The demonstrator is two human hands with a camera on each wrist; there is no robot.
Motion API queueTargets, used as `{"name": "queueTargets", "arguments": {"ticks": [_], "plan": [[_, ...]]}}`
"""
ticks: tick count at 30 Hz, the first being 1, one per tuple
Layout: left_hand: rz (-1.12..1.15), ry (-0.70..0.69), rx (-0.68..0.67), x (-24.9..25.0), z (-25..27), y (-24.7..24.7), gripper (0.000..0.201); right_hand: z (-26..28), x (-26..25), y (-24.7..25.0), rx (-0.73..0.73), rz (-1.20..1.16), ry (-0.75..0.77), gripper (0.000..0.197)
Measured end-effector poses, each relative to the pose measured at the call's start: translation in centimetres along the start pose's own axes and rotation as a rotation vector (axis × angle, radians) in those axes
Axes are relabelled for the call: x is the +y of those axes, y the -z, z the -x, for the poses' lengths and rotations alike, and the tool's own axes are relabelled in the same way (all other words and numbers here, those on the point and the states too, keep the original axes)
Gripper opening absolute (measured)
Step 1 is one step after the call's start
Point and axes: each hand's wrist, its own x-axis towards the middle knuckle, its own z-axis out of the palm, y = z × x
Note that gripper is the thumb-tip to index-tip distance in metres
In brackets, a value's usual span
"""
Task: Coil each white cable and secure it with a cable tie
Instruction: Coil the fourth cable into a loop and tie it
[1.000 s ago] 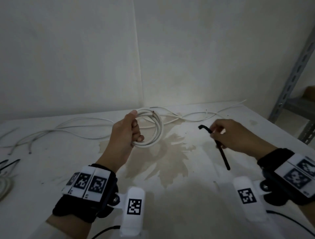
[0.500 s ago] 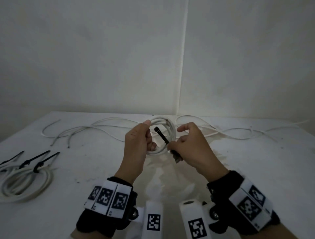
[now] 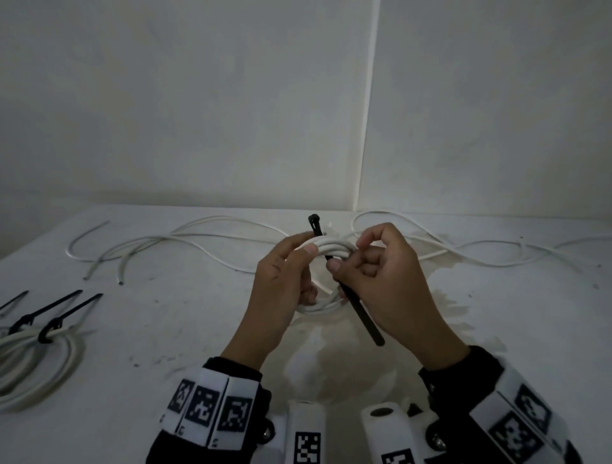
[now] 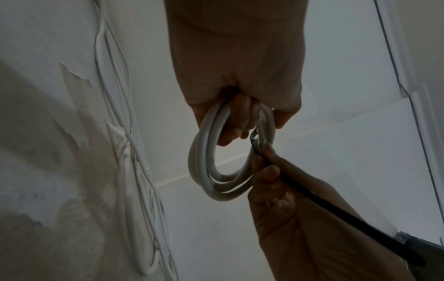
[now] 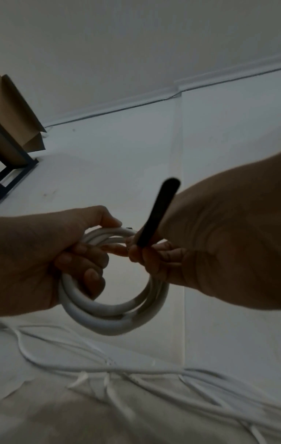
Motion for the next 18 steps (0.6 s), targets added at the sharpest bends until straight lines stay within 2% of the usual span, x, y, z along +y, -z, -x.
{"name": "queueTargets", "arguments": {"ticks": [6,11,15,18], "plan": [[0.067,0.019,-0.013,0.18,-0.28,-0.03,0.027,-0.05,-0.25,0.17,-0.02,-0.034,0.035,0.026],[0.127,0.017,0.007,0.5,-0.11,-0.24,0.026,-0.04,-0.73,0.6,-0.131,-0.116,0.027,0.011],[0.203,0.012,0.005,0.67,-0.07,-0.3,0.023,-0.07,-0.82,0.74,-0.211,-0.064,0.067,0.019],[0.28,0.009,0.026,0.91,-0.23,-0.05,0.023,-0.08,-0.89,1.05,-0.327,-0.009,0.094,0.03]]}}
